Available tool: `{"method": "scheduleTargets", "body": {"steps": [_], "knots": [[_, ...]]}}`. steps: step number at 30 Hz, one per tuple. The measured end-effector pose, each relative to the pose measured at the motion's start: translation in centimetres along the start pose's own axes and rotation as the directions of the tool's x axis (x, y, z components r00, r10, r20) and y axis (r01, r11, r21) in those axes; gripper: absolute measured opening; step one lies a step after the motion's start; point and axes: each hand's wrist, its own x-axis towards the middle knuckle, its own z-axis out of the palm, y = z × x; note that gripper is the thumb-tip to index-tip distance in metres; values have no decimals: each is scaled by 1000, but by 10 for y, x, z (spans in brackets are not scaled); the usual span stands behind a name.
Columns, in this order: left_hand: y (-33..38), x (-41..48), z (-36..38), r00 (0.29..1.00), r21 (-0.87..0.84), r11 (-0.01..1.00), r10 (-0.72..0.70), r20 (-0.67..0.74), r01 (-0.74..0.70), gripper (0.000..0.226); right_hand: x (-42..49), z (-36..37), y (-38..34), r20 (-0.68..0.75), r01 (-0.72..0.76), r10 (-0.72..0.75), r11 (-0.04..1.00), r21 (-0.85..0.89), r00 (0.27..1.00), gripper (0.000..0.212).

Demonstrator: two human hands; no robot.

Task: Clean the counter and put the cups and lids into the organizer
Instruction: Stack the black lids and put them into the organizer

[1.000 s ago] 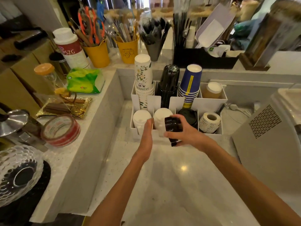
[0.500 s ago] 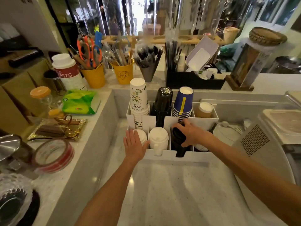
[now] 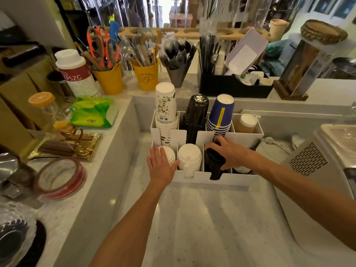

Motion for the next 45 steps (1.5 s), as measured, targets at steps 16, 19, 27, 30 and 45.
{"method": "scheduleTargets", "body": {"steps": [16, 19, 27, 30, 45], "knots": [[1, -3, -1, 1000, 15, 1000, 13, -28, -13, 91, 2, -7, 13, 92, -4, -17, 975, 223, 996, 96], [1, -3, -2, 1000, 6, 1000, 13, -28, -13, 91, 0, -5, 6, 57, -66, 57, 980, 187, 997, 94], [0, -3, -1, 999, 3, 1000, 11, -33, -11, 91, -7, 9, -22, -80, -275, 284, 955, 107, 955, 91], [1, -3, 0, 999, 5, 1000, 14, -40, -14, 90, -5, 10, -23, -82, -318, 327, 942, 111, 941, 90], [1, -4, 0, 999, 26, 1000, 16, -48, -15, 91, 9, 4, -42, -26, -523, 527, 847, 94, 850, 97]]}}
